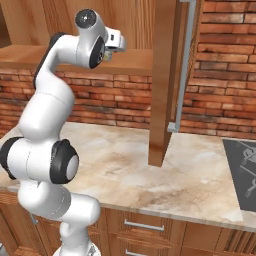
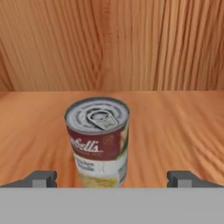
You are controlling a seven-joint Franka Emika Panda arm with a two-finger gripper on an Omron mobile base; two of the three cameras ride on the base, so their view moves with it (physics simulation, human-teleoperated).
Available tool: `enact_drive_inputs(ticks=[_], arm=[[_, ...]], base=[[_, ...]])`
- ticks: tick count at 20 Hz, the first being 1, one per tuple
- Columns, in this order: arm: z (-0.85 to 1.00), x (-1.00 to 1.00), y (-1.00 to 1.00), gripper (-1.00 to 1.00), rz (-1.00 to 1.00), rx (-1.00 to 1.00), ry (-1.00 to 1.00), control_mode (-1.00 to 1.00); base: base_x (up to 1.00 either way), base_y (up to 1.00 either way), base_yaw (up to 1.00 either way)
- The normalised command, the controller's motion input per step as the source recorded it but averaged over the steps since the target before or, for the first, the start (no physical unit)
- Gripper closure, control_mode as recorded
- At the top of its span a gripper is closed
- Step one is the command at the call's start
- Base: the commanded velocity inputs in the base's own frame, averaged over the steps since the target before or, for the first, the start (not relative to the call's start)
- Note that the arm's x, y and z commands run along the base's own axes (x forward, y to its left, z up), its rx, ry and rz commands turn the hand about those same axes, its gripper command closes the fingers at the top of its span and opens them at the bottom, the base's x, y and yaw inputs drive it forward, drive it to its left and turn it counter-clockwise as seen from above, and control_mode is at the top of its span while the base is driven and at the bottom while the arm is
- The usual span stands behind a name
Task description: Restock the canned food cabinet by taking the new fresh canned food from the counter and placing it in the cabinet. Then, take the old canned food from the cabinet and place it on the counter.
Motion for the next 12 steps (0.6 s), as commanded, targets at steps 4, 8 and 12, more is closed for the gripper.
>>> enact_drive_inputs(ticks=[4, 8, 12], arm=[[-0.08, 0.15, 0.07, -1.00, 0.00, 0.00, 0.00, -1.00], [-0.12, 0.10, 0.09, -1.00, 0.00, 0.00, 0.00, -1.00], [-0.11, 0.11, 0.08, -1.00, 0.00, 0.00, 0.00, -1.00]], base=[[0.00, 0.00, 0.00], [0.00, 0.00, 0.00], [0.00, 0.00, 0.00]])
